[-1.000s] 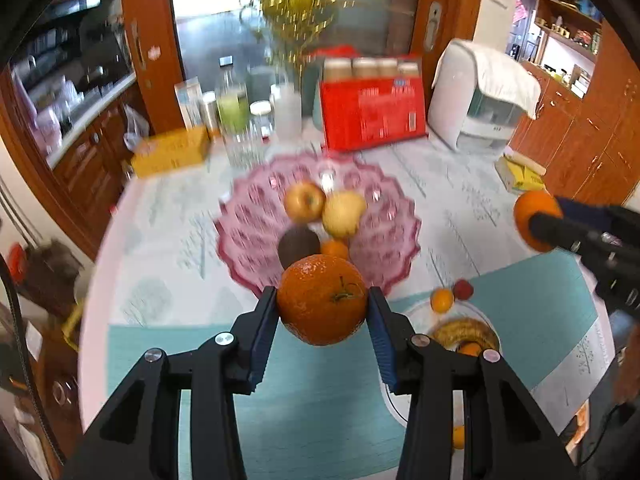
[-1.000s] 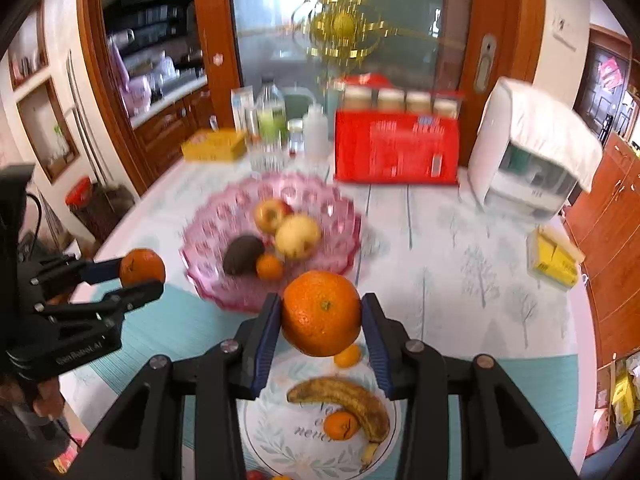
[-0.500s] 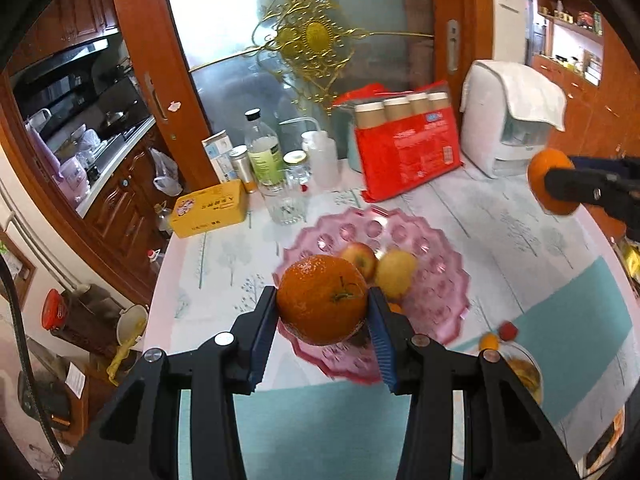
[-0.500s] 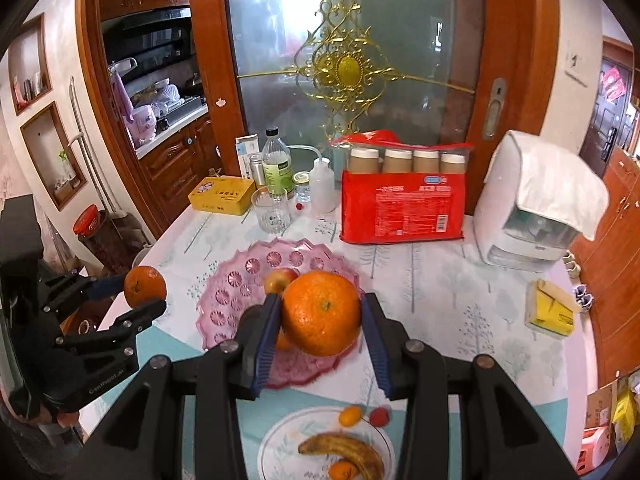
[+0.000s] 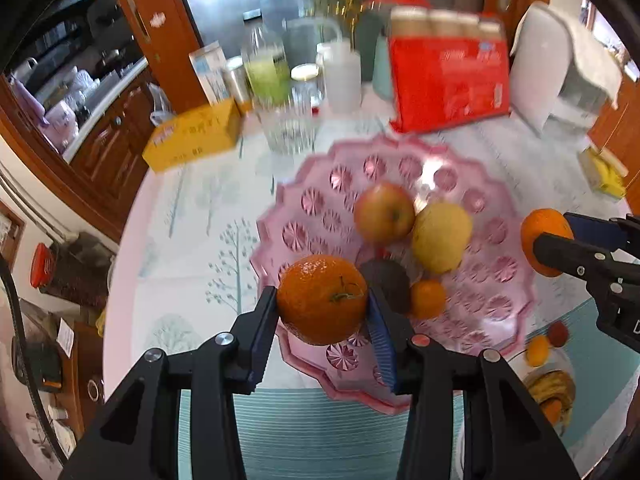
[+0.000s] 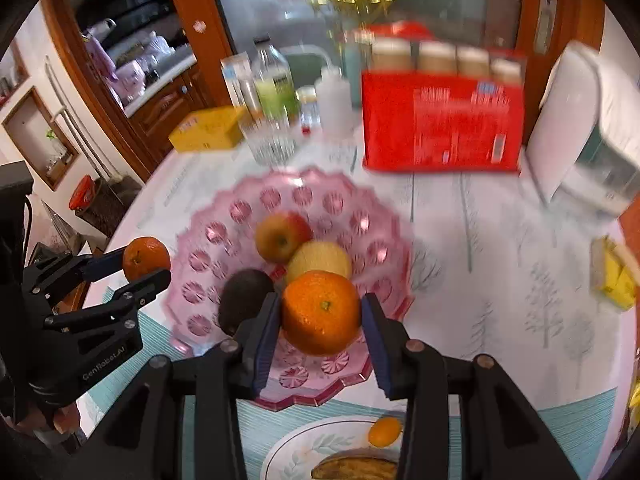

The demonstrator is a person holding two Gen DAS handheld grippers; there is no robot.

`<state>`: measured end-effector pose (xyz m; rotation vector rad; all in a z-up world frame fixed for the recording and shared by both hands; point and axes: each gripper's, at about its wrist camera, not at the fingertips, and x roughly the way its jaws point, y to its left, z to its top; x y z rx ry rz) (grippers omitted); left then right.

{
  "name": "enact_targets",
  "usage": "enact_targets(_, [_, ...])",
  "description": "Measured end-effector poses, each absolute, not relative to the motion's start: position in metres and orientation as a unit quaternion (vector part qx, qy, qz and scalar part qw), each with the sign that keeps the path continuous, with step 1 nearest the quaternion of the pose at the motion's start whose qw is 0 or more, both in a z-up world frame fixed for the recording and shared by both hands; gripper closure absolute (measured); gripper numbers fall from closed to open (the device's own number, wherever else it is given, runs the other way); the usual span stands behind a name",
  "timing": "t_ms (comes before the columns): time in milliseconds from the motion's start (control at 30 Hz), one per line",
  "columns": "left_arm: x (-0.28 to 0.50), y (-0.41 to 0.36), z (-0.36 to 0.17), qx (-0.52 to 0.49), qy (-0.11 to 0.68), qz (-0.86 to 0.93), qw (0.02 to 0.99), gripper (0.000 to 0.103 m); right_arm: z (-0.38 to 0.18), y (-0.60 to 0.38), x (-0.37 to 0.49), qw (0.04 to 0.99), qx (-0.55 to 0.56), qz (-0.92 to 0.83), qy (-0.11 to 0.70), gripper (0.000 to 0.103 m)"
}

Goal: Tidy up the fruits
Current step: 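Carry both mandarins into the pink bowl and open both tools, then withdraw both tools from the bowl toward the white plate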

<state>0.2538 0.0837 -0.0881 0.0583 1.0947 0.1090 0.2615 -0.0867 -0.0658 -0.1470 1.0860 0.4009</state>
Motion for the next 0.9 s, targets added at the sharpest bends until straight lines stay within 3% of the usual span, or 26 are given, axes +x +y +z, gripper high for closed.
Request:
enact_targets(267, [0.271, 0.087, -0.13, 0.029, 0.55, 0.051, 0.833, 0.06, -0.11, -0.079, 0.273, 0.811, -0.076, 0.195, 0.546, 0.061])
enact_targets(667, [0.271, 0.089, -0.152, 0.024, 0.564, 0.041, 0.825, 0.059, -0.141, -0.065, 0.272, 0.794, -0.098, 0.206, 0.563, 0.059])
enact_targets(733, [0.269, 0.088, -0.15, 0.024, 0.561, 0.04, 0.827, 0.054, -0.141, -0.065, 0.272, 0.794, -0.09, 0.207, 0.565, 0.055])
enact_targets(833, [0.266, 0.086, -0.144, 0.021, 0.551, 0.038, 0.833, 0.034, -0.137, -0.066, 0.271, 0.798, -0.081, 0.206, 0.56, 0.043])
enact_targets(900, [0.263, 0.083, -0.138, 0.028, 0.541, 0.046, 0.839, 0.023, -0.132, -0.067, 0.269, 0.801, -0.081, 0.209, 0.555, 0.043])
